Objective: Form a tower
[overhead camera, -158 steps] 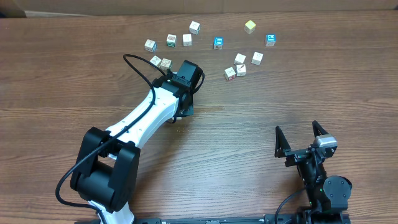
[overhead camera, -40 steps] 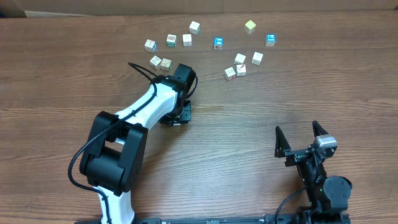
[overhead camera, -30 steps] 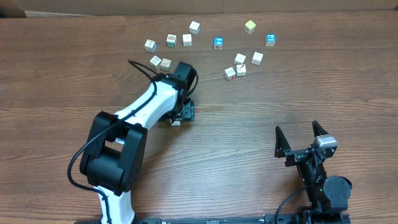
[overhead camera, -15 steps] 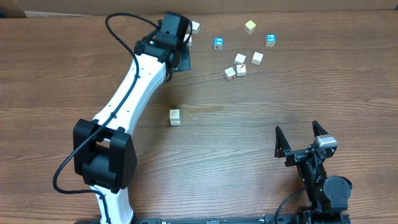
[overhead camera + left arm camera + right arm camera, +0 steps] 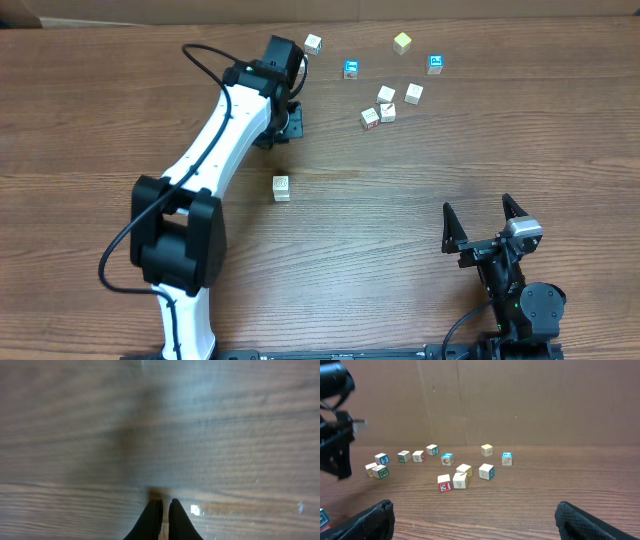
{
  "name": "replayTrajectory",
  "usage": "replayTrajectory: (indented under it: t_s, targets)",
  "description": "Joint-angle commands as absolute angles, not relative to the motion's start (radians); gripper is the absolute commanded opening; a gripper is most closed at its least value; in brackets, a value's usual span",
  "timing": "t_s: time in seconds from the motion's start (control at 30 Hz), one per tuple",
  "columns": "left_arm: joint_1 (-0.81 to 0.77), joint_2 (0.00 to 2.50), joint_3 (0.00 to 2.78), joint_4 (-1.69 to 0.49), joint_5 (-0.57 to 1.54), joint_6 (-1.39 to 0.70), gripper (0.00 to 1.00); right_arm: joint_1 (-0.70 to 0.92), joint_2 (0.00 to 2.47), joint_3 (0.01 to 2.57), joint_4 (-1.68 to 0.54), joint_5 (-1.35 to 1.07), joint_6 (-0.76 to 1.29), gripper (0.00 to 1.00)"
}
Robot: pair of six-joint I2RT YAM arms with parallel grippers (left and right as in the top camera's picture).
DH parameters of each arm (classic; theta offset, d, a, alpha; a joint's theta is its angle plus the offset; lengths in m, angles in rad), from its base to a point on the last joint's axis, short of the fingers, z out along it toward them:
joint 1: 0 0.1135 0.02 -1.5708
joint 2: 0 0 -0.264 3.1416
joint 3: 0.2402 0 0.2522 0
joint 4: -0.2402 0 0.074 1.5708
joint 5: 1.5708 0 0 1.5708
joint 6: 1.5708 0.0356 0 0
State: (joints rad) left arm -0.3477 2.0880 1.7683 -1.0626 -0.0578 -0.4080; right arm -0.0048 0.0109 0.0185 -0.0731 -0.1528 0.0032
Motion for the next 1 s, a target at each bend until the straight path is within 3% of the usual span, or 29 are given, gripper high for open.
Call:
replayTrajectory:
  t_s: [0.0,0.97]
  targets:
    - [-0.361,2.141,1.78,-1.096,0.039,-0.397,0.04,0.001,0.003,0.008,-0.07,-0.151,-0.001,1.0]
    - [-0.361,2.175,1.78,-1.212,0.057,-0.408,0.04,0.001,0.003,0.008,-0.07,-0.151,-0.001,1.0]
